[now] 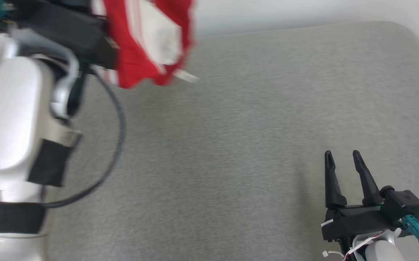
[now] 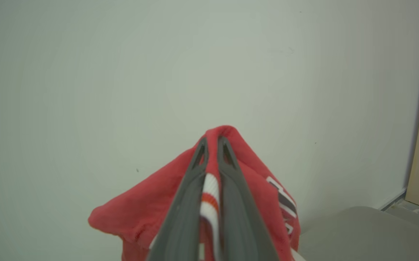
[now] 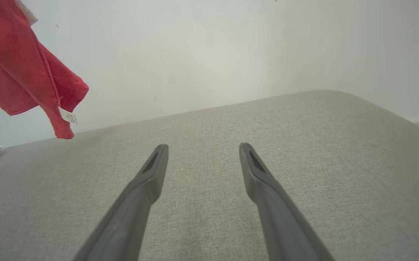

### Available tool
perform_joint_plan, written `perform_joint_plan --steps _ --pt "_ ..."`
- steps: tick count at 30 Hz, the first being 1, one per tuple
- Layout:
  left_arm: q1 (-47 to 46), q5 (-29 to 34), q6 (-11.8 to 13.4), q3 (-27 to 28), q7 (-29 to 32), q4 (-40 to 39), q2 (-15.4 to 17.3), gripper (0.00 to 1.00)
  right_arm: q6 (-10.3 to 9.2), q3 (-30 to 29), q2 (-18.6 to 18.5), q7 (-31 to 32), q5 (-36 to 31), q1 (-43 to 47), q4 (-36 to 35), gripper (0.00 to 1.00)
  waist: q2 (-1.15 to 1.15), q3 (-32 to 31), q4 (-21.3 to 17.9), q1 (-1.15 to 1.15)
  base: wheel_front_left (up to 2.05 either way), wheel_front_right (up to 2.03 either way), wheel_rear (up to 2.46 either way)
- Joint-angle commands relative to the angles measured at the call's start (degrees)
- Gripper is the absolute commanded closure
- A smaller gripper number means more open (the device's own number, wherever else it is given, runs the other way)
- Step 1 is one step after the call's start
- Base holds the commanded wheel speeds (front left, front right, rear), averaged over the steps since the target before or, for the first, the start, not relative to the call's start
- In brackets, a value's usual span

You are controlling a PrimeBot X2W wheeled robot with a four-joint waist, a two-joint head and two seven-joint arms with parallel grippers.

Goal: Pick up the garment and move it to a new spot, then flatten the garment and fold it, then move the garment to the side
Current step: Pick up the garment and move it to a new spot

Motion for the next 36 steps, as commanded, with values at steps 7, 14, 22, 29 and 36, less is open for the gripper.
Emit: perform_joint_plan --steps 7,14,22,29,36 --pt "1.17 -1.25 0.58 -4.35 -0.24 0.09 -7.62 1.0 0.05 0.2 -0.04 -0.18 1.22 1.19 -0.11 0.0 0.0 -1.9 -9.16 0.0 0.0 0.0 0.0" --pt "6.57 -3.58 1.05 -8.21 -1.85 0.81 -11.89 1.0 0.05 -0.82 -0.04 -0.19 1.03 2.09 -0.32 0.0 0.0 -1.32 -10.1 0.0 0.0 0.0 0.0" --pt "17.37 -5.36 3.36 -9.49 -5.44 3.3 -12.12 1.0 0.05 -1.48 -0.04 -0.19 -0.08 1.44 -0.13 0.0 0.0 -0.01 -8.25 0.0 0.0 0.0 0.0" --pt "27.93 -4.6 5.06 -10.11 -8.84 9.39 -8.61 1.0 0.05 -0.32 -0.05 -0.19 0.58 0.95 0.62 0.0 0.0 0.39 -7.19 0.0 0.0 0.0 0.0" --pt "29.55 -3.02 5.07 -10.24 -12.92 10.16 -8.46 0.0 0.05 -0.14 -0.06 -0.19 -0.51 1.67 1.01 0.0 0.0 -1.74 -4.7 0.0 0.0 0.0 0.0"
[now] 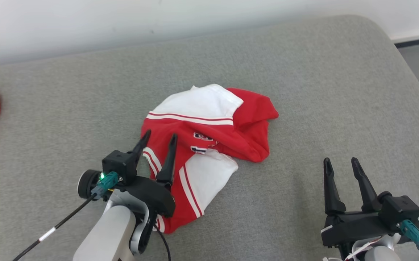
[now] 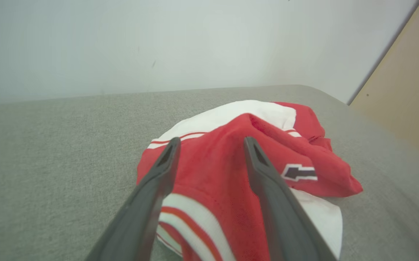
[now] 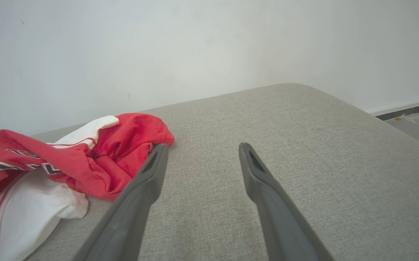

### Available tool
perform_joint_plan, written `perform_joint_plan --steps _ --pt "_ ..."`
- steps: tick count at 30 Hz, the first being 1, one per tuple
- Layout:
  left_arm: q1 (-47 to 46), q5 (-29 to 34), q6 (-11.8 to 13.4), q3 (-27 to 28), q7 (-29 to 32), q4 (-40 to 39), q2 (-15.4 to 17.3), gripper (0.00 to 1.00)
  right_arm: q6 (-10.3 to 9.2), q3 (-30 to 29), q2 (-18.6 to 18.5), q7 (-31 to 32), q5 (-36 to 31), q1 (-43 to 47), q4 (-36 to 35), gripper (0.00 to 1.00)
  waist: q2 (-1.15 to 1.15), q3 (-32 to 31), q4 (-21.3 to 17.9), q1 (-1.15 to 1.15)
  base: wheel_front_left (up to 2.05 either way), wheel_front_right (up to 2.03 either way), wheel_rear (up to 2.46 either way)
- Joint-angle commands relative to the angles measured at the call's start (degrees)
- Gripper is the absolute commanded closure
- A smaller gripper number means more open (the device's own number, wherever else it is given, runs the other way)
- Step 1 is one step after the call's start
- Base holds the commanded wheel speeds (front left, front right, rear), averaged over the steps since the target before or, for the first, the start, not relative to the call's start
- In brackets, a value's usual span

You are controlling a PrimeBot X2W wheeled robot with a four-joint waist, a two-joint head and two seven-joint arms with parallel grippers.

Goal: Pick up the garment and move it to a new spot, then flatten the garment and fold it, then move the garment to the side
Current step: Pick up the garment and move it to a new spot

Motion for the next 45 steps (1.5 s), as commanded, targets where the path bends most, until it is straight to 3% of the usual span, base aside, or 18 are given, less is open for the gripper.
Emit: perform_joint_plan --steps 1,14,23,31,45 --pt "0.77 0.63 0.08 0.54 -0.85 -1.14 0.08 0.0 0.05 -0.34 -0.05 -0.09 -0.79 0.79 -0.36 0.0 0.0 -1.59 1.56 0.0 0.0 0.0 0.0" --pt "7.02 4.84 2.52 9.74 -1.84 -14.1 5.28 0.0 0.05 -1.06 -0.05 -0.07 -2.2 3.13 -2.61 0.0 0.0 -6.65 8.24 0.0 0.0 0.0 0.0" --pt "18.43 8.12 3.85 19.01 -1.86 -22.7 7.92 0.0 0.05 -0.76 -0.05 -0.07 -3.07 4.85 -2.77 0.0 0.0 -9.74 10.83 0.0 0.0 0.0 0.0" --pt "28.28 11.69 3.18 22.87 -1.86 -26.84 7.45 0.0 0.05 -0.83 -0.05 -0.07 -3.72 6.36 -2.87 0.0 0.0 -11.46 11.58 0.0 0.0 0.0 0.0" --pt "35.52 14.33 1.0 25.21 -1.86 -26.44 2.42 0.0 0.05 -0.18 -0.05 -0.07 -3.29 7.74 -1.83 0.0 0.0 -12.5 10.81 0.0 0.0 0.0 0.0"
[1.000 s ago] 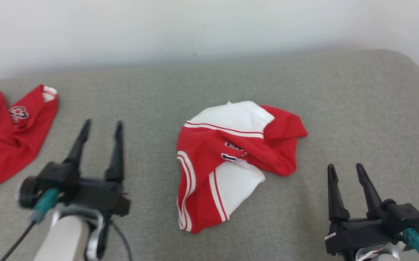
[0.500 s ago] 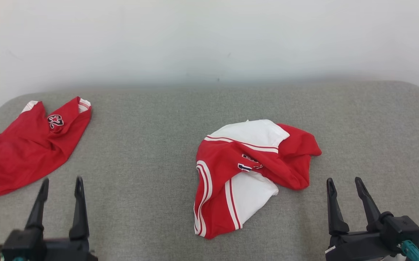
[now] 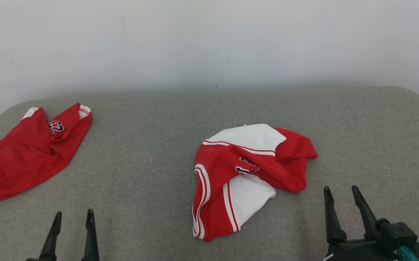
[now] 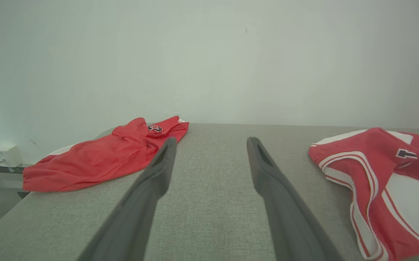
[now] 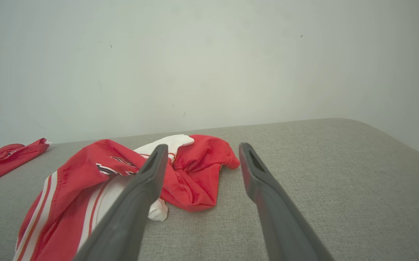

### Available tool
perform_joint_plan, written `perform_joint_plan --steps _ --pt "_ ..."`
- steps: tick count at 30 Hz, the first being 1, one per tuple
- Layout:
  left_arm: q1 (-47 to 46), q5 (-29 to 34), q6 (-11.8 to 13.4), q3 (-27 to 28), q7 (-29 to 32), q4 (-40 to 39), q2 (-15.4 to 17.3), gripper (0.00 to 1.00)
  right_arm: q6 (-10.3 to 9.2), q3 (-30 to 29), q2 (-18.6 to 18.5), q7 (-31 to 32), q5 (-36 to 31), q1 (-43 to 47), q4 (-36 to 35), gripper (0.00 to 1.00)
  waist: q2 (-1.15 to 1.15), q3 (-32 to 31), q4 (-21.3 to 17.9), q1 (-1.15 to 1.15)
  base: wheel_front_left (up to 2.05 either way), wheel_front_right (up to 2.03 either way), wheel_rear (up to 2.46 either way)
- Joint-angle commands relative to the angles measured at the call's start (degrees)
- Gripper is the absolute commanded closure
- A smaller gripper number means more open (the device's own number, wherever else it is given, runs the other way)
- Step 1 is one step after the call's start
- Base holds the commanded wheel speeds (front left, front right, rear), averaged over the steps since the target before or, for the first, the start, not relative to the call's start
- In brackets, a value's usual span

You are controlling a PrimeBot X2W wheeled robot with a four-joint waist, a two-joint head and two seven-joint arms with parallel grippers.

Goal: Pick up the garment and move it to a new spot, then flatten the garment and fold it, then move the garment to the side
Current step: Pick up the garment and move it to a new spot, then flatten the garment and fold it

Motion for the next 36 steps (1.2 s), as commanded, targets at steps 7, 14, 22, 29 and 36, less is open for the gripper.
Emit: perform_joint_plan --steps 7,14,22,29,36 --pt "1.49 1.42 -1.73 1.72 -0.2 0.9 -1.83 0.0 0.05 0.12 -0.05 -0.06 0.24 0.51 0.86 0.0 0.0 -0.16 -0.35 0.01 0.0 0.0 0.0" --pt "1.23 2.34 -2.75 2.87 -0.2 1.62 -2.41 0.0 0.05 0.43 -0.04 -0.05 0.58 0.51 1.22 0.0 0.0 -0.06 -0.48 0.01 0.0 0.0 0.0" --pt "0.6 2.83 -3.65 3.92 -0.19 2.35 -3.15 0.0 0.05 0.79 -0.04 -0.05 0.62 0.29 1.67 0.0 0.0 0.01 -0.95 0.01 0.0 0.0 0.0" --pt "-2.74 3.21 -5.75 0.39 -0.2 3.03 -4.51 0.0 0.05 0.64 -0.04 -0.06 0.56 -0.09 1.68 0.0 0.0 0.74 -1.3 0.01 0.0 0.0 0.0" --pt "-9.18 3.43 -7.17 -8.55 -0.2 9.42 -5.41 0.0 0.05 1.85 -0.04 -0.05 1.3 -1.35 1.87 0.0 0.0 3.28 -3.06 0.01 0.0 0.0 0.0"
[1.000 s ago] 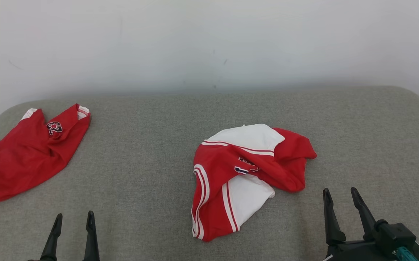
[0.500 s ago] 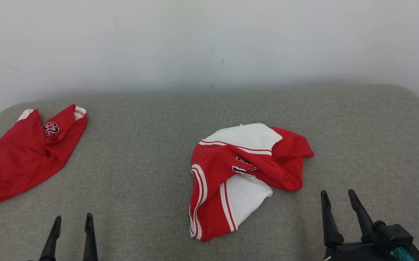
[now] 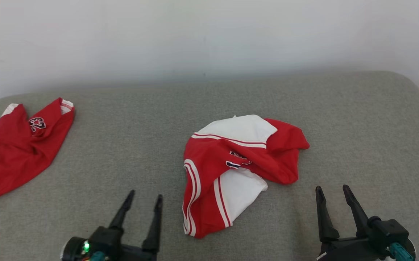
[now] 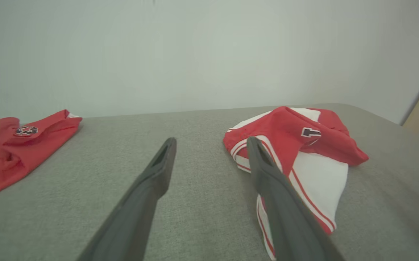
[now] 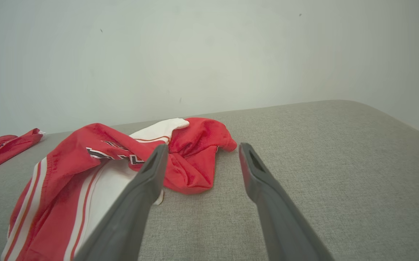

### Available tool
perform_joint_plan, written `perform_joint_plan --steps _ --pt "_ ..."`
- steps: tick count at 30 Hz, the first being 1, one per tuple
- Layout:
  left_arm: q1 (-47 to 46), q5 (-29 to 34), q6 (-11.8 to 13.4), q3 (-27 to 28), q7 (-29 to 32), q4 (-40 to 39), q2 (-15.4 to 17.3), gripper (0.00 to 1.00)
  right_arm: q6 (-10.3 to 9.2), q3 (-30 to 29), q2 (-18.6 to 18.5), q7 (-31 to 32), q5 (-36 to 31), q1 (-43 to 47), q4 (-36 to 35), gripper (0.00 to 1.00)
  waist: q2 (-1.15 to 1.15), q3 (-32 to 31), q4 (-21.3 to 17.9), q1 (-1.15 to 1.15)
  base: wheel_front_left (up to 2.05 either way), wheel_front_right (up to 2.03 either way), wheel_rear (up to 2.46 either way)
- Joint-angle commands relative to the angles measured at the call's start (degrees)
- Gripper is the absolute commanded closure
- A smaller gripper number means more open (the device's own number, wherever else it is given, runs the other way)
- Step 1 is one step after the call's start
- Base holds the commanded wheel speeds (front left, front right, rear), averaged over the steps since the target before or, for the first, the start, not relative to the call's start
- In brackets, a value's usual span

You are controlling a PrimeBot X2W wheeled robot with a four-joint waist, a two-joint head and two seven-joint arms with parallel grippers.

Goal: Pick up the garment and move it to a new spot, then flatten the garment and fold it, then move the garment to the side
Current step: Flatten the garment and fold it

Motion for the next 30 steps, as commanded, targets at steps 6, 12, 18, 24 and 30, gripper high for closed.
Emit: perform_joint_plan --steps 6,12,18,24,30 --pt "-4.55 -1.11 -0.33 -7.72 -0.1 9.3 0.56 0.0 0.05 0.43 -0.05 -0.06 1.11 -1.42 0.29 0.0 0.0 3.61 -4.04 -0.01 0.0 0.0 0.0" --pt "-6.99 -3.06 -0.36 -12.41 0.3 16.49 1.66 0.0 0.05 0.35 -0.05 -0.06 1.61 -2.1 0.06 0.0 0.0 5.61 -5.94 -0.01 0.0 0.0 0.0" --pt "-9.57 -5.72 -0.31 -15.02 0.28 22.81 1.4 0.0 0.05 0.53 -0.05 -0.06 1.74 -2.68 -0.17 0.0 0.0 6.55 -6.95 -0.01 0.0 0.0 0.0" --pt "-11.16 -8.69 -0.31 -15.65 -0.08 23.48 0.81 1.0 0.05 -0.58 -0.04 -0.06 1.31 -1.76 -0.02 0.0 0.0 5.64 -5.78 -0.01 0.0 0.0 0.0" --pt "-9.21 -11.11 -0.29 -12.61 -0.17 18.36 0.7 1.0 0.05 -0.95 -0.05 -0.07 1.27 -0.77 0.3 0.0 0.0 3.19 -1.88 -0.01 0.0 0.0 0.0"
